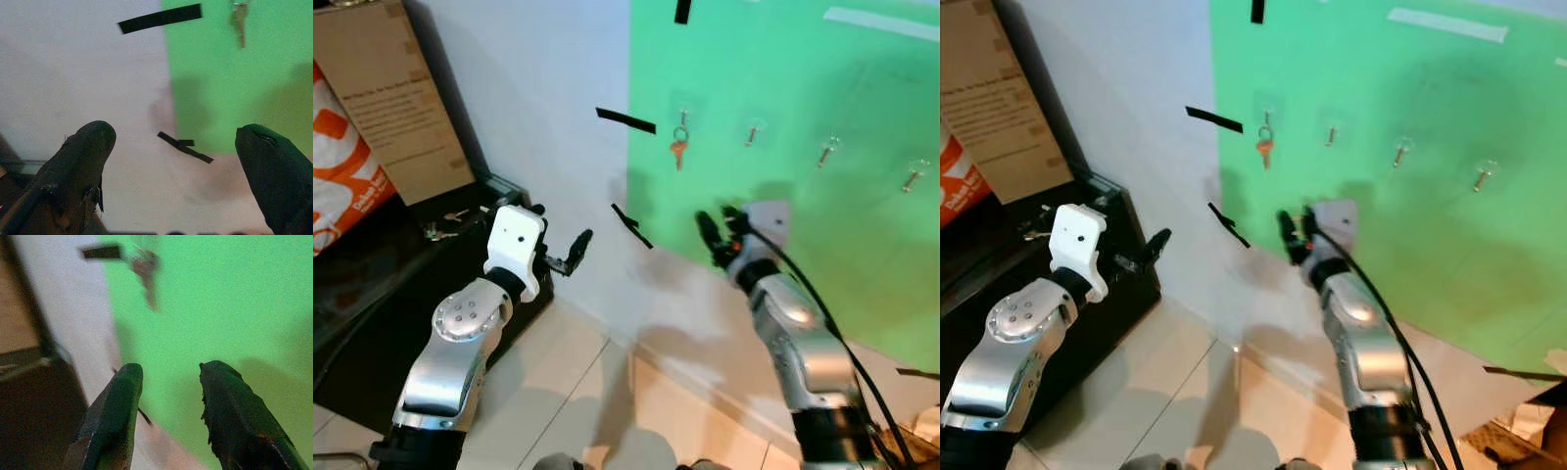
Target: Hang keys on a hook
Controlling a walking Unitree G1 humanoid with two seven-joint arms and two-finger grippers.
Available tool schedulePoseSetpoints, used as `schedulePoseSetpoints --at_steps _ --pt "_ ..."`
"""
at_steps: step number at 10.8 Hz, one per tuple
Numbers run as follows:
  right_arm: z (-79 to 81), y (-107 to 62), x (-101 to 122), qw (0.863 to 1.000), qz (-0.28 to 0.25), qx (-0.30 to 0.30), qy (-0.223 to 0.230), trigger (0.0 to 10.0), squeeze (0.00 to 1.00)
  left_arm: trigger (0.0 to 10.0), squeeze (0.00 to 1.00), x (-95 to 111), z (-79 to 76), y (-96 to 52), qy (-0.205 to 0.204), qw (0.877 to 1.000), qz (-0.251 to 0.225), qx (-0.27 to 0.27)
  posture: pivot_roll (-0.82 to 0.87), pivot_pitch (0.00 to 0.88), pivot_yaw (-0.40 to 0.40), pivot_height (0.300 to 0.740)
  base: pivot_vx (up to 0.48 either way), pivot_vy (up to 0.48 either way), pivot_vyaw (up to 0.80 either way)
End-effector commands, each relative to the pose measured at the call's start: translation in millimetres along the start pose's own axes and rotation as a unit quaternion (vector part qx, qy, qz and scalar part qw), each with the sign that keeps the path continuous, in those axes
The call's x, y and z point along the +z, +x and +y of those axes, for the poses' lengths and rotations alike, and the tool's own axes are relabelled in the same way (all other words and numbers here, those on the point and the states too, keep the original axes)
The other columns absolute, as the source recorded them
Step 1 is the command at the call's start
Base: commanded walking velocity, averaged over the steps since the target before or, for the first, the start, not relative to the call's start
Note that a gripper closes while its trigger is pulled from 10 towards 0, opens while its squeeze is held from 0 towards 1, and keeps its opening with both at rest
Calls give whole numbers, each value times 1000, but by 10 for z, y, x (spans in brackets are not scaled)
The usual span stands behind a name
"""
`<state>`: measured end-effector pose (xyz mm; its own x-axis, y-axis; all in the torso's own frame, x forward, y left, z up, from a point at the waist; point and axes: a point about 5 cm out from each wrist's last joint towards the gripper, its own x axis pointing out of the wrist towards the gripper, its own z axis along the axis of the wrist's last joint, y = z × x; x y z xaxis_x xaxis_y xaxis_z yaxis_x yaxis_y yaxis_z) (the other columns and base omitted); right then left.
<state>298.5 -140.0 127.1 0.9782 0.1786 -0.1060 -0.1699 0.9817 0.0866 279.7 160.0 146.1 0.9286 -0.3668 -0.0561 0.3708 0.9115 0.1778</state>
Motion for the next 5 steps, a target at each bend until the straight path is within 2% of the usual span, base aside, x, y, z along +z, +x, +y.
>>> schedulePoseSetpoints --at_steps 1,4,5 --pt "-77 -59 -18 999 19 -32 11 10000 1000 10000 157 -29 59 -14 -6 1000 6 23 -41 0 27 740 0 0 0" --pt "-90 -88 3 999 3 -34 -3 10000 1000 10000 165 -57 36 -13 -6 1000 14 25 -38 0 18 740 0 0 800" --pt "-68 -75 14 999 9 -36 -12 10000 1000 10000 176 -50 36 -4 -5 1000 16 26 -34 0 12 740 255 0 800"
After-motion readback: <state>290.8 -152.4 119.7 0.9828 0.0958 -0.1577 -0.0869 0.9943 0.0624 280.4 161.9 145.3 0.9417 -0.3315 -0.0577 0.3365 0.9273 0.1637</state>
